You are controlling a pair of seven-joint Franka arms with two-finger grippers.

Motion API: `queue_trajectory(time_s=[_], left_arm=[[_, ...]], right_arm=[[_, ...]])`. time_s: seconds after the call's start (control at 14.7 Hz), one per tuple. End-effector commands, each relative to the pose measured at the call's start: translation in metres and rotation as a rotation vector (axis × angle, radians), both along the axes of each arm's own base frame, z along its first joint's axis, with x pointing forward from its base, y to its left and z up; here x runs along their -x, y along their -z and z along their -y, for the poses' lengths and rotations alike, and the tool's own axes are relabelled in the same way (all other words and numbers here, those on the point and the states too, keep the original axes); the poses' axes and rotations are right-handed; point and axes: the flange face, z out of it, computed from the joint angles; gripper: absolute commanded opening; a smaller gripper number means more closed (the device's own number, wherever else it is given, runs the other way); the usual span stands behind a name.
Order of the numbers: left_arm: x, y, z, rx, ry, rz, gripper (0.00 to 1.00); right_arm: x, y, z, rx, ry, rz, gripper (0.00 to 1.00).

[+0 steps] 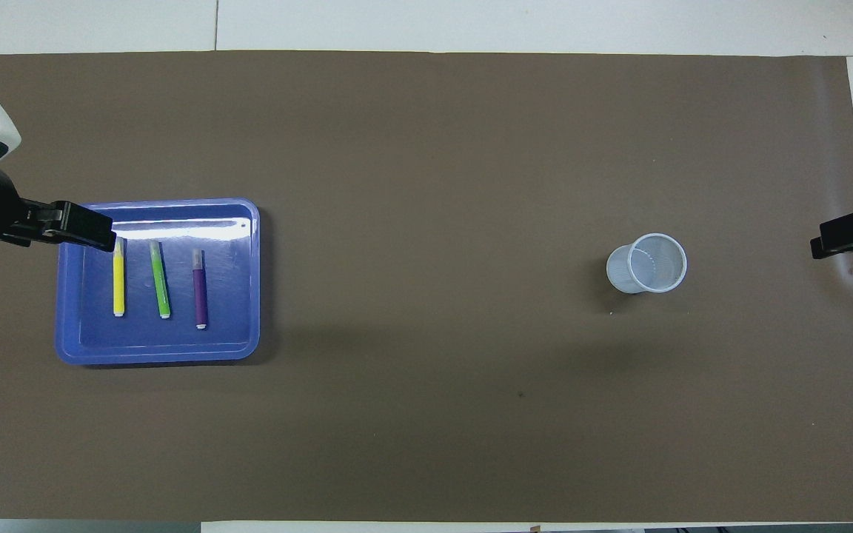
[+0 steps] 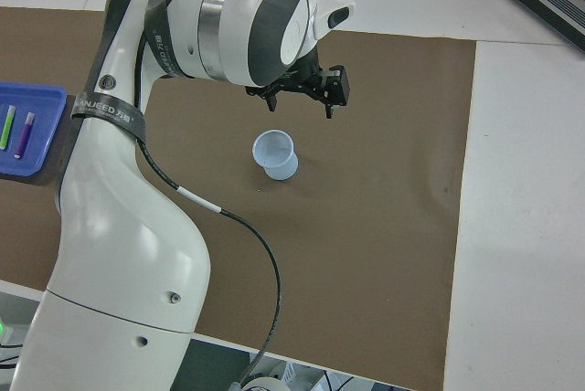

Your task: Transfer and insert pens with both arms

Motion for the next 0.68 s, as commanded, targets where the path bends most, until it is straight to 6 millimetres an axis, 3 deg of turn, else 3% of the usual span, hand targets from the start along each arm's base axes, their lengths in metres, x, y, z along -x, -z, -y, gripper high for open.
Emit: queue_trajectory(time_s=[0.0, 0.41, 0.61], left_arm=[[0.001, -0.003, -0.002, 0.008, -0.010, -0.002, 1.00], [0.003, -0.005, -0.004, 0.008, -0.013, 0.004, 1.00], [0.002, -0.003, -0.024, 0.010, -0.052, -0.002, 1.00]], right_arm=[[0.003, 0.000, 0.001, 0.000, -0.014, -0.002, 1.00], [0.003, 0.000, 0.001, 0.000, -0.014, -0.002, 1.00], [0.003, 0.000, 0.001, 0.000, -0.014, -0.002, 1.00]])
